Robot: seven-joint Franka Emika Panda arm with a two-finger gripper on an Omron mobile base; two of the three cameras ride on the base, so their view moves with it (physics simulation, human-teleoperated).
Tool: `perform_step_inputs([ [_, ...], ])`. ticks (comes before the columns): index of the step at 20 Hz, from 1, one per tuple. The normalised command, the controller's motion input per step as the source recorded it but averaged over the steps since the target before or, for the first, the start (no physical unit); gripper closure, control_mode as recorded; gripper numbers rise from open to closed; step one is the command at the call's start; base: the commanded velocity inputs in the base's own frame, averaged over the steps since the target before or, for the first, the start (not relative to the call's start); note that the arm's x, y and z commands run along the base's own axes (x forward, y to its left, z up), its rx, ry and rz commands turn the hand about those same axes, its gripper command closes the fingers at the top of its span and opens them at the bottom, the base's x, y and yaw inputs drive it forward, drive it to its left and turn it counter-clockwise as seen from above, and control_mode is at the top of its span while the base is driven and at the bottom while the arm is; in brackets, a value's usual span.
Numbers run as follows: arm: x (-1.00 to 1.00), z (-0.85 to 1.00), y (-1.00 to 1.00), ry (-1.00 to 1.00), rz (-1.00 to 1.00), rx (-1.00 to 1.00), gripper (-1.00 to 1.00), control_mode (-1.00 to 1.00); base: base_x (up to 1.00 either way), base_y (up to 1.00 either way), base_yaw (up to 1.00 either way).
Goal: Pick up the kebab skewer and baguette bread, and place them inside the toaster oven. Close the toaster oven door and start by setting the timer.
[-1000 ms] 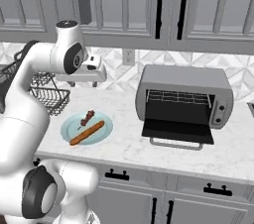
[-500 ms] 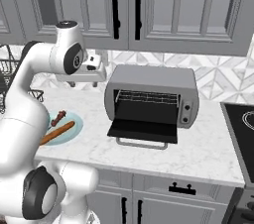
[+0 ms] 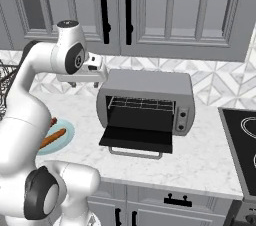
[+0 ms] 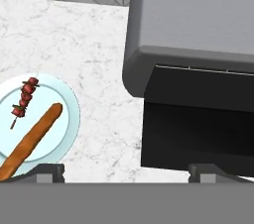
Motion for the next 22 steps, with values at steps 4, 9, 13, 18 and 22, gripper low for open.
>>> perform_step_inputs([
  [4, 0.00, 0.00, 0.00, 0.00, 0.00, 0.00, -1.00, 1.00, 0.00, 0.00, 0.00],
  [9, 0.00, -0.01, -0.01, -0.02, 0.00, 0.00, -1.00, -1.00, 0.00, 0.00, 0.00],
  [13, -0.66, -0.05, -0.86, -0.17, 0.04, 0.07, -1.00, -1.00, 0.00, 0.00, 0.00],
  [18, -0.61, -0.26, -1.00, -0.26, 0.06, 0.12, -1.00, -1.00, 0.00, 0.00, 0.00],
  [22, 0.00, -0.42, -0.97, -0.32, 0.06, 0.09, -1.00, -1.00, 0.00, 0.00, 0.00],
])
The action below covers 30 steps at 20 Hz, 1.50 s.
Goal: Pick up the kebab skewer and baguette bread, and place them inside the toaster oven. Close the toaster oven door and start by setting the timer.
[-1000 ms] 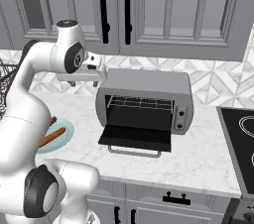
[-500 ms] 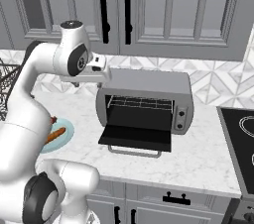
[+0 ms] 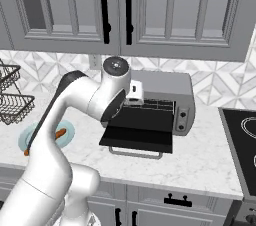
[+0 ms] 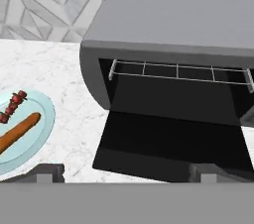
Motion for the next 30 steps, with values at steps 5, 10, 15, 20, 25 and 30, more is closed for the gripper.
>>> perform_step_inputs([
  [5, 0.07, -0.42, -0.50, -0.39, 0.01, 0.03, -1.00, -1.00, 0.00, 0.00, 0.00],
  [10, 0.35, -0.21, -0.17, -0.22, -0.02, 0.02, -1.00, -1.00, 0.00, 0.00, 0.00],
  [15, 0.53, -0.23, -0.12, -0.11, -0.16, 0.02, -1.00, -1.00, 0.00, 0.00, 0.00],
  [20, 0.50, -0.34, -0.29, -0.13, -0.14, 0.03, -1.00, -1.00, 0.00, 0.00, 0.00],
  [25, 0.51, -0.26, -0.22, -0.13, -0.03, 0.00, -1.00, -1.00, 0.00, 0.00, 0.00],
  [30, 0.42, -0.02, -0.02, -0.03, 0.00, 0.00, -1.00, -1.00, 0.00, 0.00, 0.00],
])
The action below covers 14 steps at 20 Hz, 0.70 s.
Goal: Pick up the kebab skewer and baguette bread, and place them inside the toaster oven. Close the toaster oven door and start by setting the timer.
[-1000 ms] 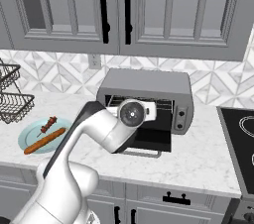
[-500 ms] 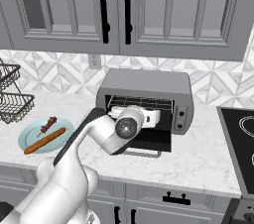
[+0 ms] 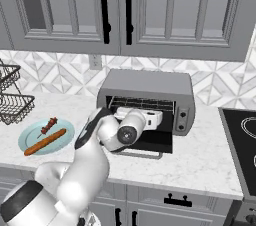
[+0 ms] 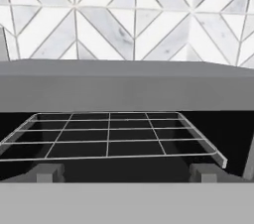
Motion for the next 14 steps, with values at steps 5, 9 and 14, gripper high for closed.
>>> perform_step_inputs([
  [5, 0.44, 0.00, 0.00, 0.00, 0.00, 0.00, -1.00, -1.00, 0.00, 0.00, 0.00],
  [9, 0.40, -0.07, 0.00, 0.00, 0.00, 0.00, -1.00, -1.00, 0.00, 0.00, 0.00],
  [14, 0.29, -0.16, 0.00, 0.00, 0.00, 0.00, -1.00, -1.00, 0.00, 0.00, 0.00],
])
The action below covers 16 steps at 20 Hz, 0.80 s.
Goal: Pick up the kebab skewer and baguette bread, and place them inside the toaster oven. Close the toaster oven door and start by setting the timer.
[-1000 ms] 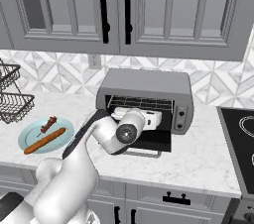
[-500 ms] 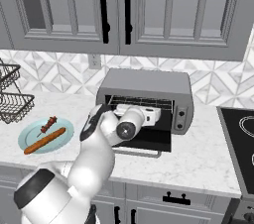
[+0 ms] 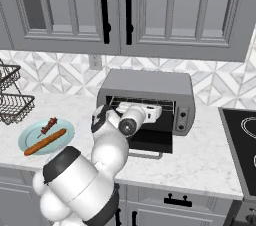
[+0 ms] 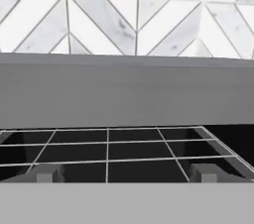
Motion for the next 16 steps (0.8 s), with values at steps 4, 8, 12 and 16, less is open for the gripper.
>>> perform_step_inputs([
  [4, 0.24, -0.16, 0.00, 0.00, 0.00, 0.00, -1.00, -1.00, 0.00, 0.00, 0.00],
  [8, 0.21, -0.02, 0.00, 0.00, 0.00, 0.00, -1.00, -1.00, 0.00, 0.00, 0.00],
  [12, 0.21, 0.00, 0.00, 0.00, 0.00, 0.00, -1.00, -1.00, 0.00, 0.00, 0.00],
  [16, 0.30, 0.00, 0.00, 0.01, 0.00, 0.00, -1.00, -1.00, 0.00, 0.00, 0.00],
])
